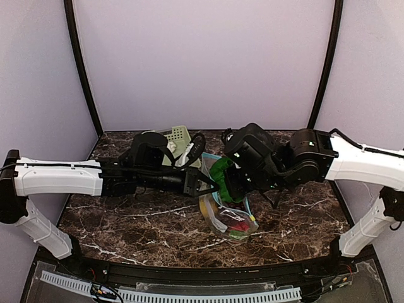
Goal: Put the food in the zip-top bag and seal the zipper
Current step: Adjust the fake vegetable in the zipper food storage bag.
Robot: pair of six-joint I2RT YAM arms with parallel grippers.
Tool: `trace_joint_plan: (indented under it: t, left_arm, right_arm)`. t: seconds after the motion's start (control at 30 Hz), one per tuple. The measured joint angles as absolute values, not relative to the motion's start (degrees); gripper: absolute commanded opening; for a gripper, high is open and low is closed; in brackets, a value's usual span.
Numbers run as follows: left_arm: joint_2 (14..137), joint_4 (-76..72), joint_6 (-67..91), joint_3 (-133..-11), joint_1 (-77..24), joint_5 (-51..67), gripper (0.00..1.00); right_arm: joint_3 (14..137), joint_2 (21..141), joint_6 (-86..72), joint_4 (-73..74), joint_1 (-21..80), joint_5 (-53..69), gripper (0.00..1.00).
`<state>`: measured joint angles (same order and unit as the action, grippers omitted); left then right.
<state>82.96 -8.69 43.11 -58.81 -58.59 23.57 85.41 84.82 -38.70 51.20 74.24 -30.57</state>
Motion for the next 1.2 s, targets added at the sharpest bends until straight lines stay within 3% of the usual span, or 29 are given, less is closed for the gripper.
trace_joint_plan:
  t: [0.27, 0.8, 0.97, 1.2]
  left_arm:
    - [83.94, -7.88, 42.63, -58.81, -58.50, 23.57, 0.01]
    - [83.79, -6.48, 42.26, -58.81, -58.50, 22.33, 0.01]
    - [83.15, -6.70, 42.24, -58.72, -58.50, 21.02, 0.01]
    - [81.30, -7.25, 42.37, -57.76, -58.48, 18.41, 0.01]
  right_arm:
    - [77.08, 80.55, -36.75, 42.83, 69.28, -20.95, 0.00]
    - [77.08, 81.54, -33.01, 43.18, 68.49, -13.08, 0.00]
    - [77.03, 81.54, -33.06, 45.71, 68.49, -12.23, 0.06]
    - [75.57, 81.65, -33.45, 52.25, 68.93, -8.71, 0.26]
